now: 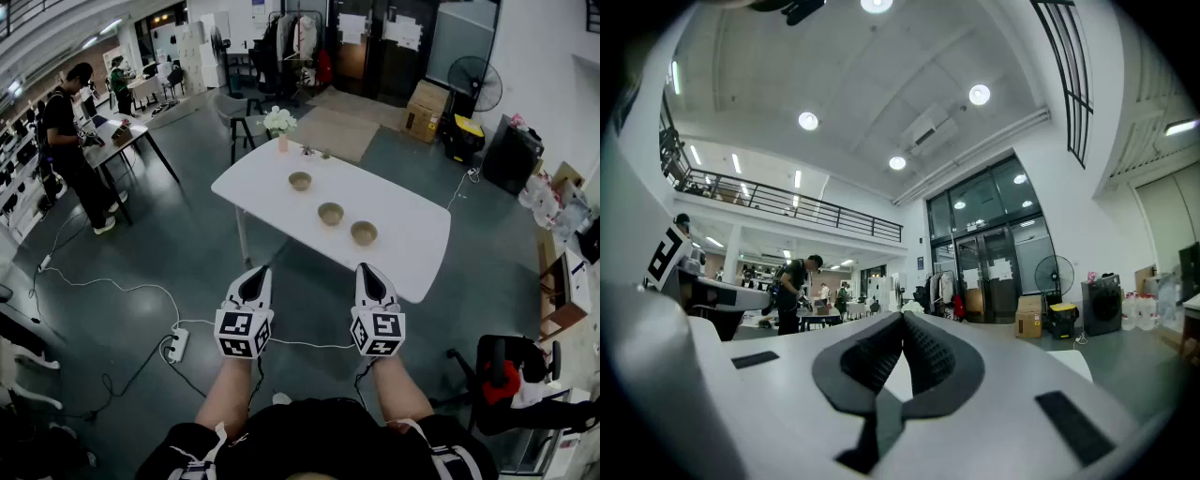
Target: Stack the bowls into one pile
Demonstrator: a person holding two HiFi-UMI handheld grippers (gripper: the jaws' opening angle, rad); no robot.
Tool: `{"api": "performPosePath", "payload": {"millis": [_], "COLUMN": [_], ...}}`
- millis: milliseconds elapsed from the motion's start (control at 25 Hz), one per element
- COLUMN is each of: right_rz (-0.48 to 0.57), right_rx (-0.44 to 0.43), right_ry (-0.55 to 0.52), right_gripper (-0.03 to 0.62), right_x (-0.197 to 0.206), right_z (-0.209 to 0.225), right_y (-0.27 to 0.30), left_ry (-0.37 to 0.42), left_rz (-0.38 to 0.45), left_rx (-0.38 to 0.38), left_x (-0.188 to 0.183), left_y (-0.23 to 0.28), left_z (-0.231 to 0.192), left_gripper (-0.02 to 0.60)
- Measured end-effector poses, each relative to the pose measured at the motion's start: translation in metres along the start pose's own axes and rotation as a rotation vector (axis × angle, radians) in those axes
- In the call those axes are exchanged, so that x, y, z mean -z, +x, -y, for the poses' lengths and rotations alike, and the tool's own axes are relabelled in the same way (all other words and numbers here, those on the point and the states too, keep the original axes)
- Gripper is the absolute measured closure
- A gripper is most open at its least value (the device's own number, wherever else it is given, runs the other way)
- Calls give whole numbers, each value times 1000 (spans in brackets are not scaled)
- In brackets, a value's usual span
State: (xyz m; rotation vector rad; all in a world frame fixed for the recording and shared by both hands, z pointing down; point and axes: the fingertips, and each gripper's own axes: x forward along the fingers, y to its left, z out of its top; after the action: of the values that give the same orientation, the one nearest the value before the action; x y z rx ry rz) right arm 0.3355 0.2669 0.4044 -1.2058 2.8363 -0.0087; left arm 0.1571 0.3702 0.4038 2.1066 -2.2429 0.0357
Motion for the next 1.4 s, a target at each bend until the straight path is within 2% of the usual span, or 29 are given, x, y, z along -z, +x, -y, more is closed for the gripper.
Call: {"api": "performPosePath", "payload": {"millis": [440,680,960,1200,1400], "right_rz": [-6,-11,-17,-43,-47], "right_rx": [-12,8,79,124,131], "right_ry": [22,22,29,13,9], "right_gripper": [579,579,578,579,577], "right_x": [2,5,20,40,47], "right_z": [-14,-37,-49,-48,-43], "right_y": [6,26,37,50,79], "left_ry": [2,4,-9,-23,-17], "left_rz": [3,5,0,-8,-8], "left_rx": [29,48,104,145,138], "left_x": [-2,-3,11,29,33], "left_y": [-2,-2,7,24,50], "left_z": [1,-30,-57,-69,-88], "left_gripper": [569,569,569,569,569]}}
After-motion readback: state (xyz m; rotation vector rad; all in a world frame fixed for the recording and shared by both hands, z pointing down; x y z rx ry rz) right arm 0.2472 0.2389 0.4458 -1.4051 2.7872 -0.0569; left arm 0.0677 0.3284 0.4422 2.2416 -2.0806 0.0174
